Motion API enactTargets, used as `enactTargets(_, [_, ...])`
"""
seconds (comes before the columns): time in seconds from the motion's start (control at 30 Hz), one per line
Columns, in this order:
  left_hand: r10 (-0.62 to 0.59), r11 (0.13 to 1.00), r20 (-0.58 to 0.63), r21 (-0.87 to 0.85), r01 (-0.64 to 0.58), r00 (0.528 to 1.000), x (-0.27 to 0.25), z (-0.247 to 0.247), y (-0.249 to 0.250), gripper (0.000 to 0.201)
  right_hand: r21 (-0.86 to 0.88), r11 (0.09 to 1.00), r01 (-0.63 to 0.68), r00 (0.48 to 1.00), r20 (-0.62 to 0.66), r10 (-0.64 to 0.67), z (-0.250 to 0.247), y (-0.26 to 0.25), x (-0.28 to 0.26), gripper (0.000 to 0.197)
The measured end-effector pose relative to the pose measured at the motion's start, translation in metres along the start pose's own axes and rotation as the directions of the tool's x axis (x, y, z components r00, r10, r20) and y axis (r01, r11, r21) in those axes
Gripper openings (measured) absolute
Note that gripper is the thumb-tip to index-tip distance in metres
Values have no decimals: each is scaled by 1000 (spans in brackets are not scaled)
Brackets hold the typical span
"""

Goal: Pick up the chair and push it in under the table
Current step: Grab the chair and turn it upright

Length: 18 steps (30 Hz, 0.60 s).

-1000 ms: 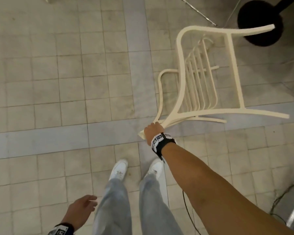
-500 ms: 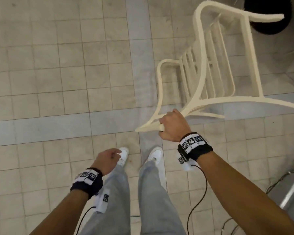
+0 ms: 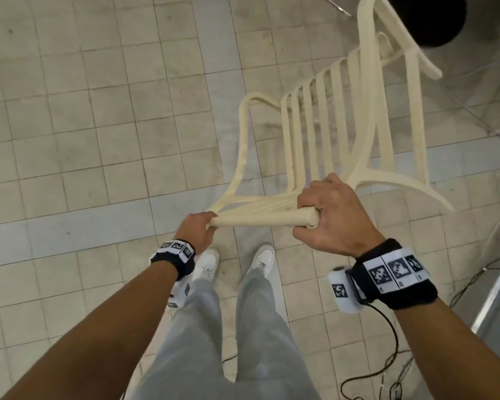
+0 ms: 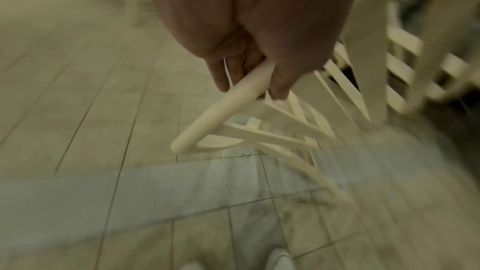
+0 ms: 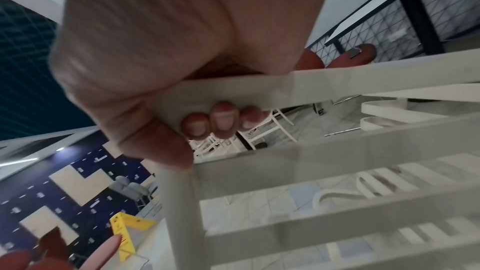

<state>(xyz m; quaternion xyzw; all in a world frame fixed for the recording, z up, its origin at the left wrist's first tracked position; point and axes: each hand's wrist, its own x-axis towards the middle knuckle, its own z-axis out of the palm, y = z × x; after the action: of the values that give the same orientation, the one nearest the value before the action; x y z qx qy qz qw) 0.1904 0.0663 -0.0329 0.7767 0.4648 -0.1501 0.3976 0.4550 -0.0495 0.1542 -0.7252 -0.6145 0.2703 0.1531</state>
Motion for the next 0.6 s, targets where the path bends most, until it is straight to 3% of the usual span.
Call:
enactTargets(0.13, [215,973,-103,105,-205,971,-19,-32,22,26,123,987,-105,988,-99,117,-35,10,-43,11])
enactTargets(0.3, [541,838,-196,201,-507,818,-48,-93,89,19,239,922,-304,933,-119,339,-91,37,-138,31])
enactTargets(0.47, [748,663,-153,215,-717,645,-47,-109,156,31,308,752,-582,770,-88,632,-73,59,-217,34])
enactTargets(0.6, [813,546,-29,387,-743,582,-47,-91,188,36,318,641,-699,655,-78,752,-20,74,-260,48])
